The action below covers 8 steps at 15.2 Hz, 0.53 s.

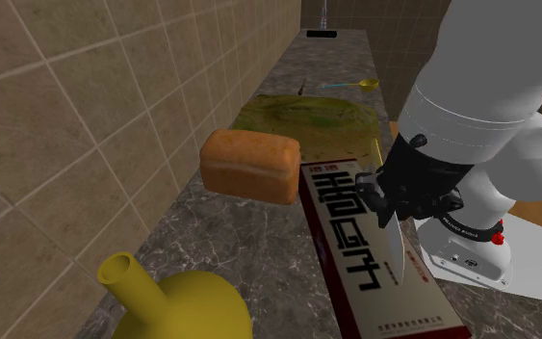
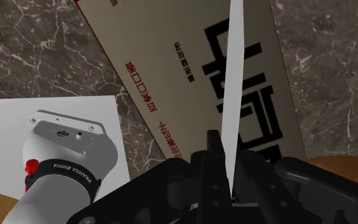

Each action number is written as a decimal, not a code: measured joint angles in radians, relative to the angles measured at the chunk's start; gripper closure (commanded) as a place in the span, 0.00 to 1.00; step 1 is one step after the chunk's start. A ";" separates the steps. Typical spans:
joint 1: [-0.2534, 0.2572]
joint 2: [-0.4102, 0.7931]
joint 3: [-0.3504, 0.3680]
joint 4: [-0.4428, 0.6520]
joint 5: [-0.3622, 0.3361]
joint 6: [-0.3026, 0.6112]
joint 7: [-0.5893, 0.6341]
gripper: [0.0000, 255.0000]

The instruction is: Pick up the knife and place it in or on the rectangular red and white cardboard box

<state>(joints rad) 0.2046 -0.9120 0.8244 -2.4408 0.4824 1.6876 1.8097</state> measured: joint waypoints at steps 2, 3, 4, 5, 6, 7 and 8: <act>0.024 -0.025 -0.002 -0.025 0.013 -0.004 0.006 1.00; 0.030 -0.029 0.005 -0.040 0.022 0.007 0.008 1.00; 0.032 -0.029 0.014 -0.050 0.029 0.018 0.010 1.00; 0.033 -0.029 0.020 -0.064 0.035 0.031 0.008 1.00; 0.033 -0.026 0.029 -0.072 0.040 0.043 0.008 1.00; 0.034 -0.026 0.035 -0.082 0.046 0.054 0.007 1.00; 0.034 -0.024 0.045 -0.093 0.053 0.068 0.008 1.00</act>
<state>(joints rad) 0.2391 -0.9361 0.8695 -2.5333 0.5351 1.7554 1.8178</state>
